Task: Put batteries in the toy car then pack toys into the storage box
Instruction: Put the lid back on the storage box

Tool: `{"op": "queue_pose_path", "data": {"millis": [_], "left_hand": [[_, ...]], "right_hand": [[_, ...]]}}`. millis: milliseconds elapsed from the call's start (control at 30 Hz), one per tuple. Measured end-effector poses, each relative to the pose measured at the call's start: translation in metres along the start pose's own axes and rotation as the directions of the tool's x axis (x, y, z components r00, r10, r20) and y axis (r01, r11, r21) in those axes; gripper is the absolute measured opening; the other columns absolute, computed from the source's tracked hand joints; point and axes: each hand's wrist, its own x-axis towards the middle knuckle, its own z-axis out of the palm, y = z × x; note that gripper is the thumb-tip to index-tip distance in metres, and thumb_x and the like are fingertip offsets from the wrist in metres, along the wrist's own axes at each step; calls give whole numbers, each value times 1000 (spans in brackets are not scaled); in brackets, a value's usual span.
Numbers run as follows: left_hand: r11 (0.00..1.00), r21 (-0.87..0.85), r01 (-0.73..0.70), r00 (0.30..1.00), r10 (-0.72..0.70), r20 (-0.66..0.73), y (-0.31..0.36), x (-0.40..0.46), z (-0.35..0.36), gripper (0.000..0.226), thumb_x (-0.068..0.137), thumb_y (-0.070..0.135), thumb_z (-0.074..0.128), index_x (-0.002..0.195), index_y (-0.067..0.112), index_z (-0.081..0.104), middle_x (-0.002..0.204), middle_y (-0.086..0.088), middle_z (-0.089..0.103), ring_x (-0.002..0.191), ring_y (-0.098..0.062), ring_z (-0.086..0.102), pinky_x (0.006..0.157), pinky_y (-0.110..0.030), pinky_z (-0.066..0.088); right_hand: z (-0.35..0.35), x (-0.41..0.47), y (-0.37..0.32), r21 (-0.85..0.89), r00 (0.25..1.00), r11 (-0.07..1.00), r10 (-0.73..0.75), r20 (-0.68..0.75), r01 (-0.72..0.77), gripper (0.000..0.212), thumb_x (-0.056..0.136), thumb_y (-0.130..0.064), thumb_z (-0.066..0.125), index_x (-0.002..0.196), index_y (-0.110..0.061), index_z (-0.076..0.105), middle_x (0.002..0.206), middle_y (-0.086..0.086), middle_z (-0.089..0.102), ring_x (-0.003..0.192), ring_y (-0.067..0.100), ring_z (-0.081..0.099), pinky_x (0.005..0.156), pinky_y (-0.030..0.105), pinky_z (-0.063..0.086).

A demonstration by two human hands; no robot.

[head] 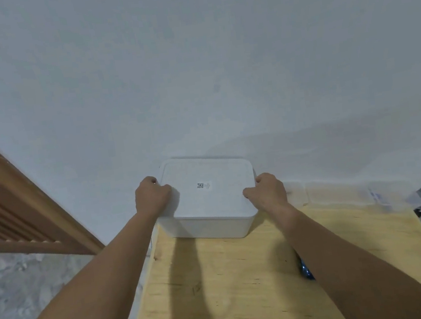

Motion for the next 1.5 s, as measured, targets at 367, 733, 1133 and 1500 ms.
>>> {"op": "queue_pose_path", "data": {"millis": [367, 733, 1133, 1500], "left_hand": [[633, 469, -616, 788, 503, 355, 18, 1, 23, 70, 98, 50, 24, 153, 9, 11, 162, -10, 4, 150, -25, -2, 120, -49, 2], [587, 537, -606, 794, 485, 367, 5, 7, 33, 72, 96, 59, 12, 152, 14, 12, 162, -10, 3, 150, -25, -3, 120, -49, 0], [559, 584, -589, 806, 463, 369, 5, 7, 35, 74, 94, 61, 7, 154, 17, 4, 163, -9, -2, 149, -27, -6, 119, -51, -1], [572, 590, -570, 821, 424, 382, 7, 10, 35, 72, 94, 61, 7, 155, 22, -2, 162, -7, -9, 148, -30, -14, 120, -50, -4]], "right_hand": [[41, 11, -20, -460, 908, 799, -418, 40, 388, 67, 97, -42, 40, 150, -8, 17, 161, 10, 11, 149, 30, 3, 121, 44, 10], [57, 18, -9, -590, 880, 712, -475, -5, 381, 69, 98, -52, 25, 150, -6, 22, 159, 14, 18, 148, 32, 9, 120, 50, 11], [64, 22, -8, -600, 894, 733, -443, -63, 321, 78, 93, -54, 24, 148, 1, 24, 157, 17, 23, 147, 33, 18, 115, 54, 23], [70, 30, -2, -573, 846, 741, -512, -148, 349, 76, 91, -50, 39, 139, 9, 40, 146, 25, 42, 139, 39, 35, 103, 55, 40]]}}
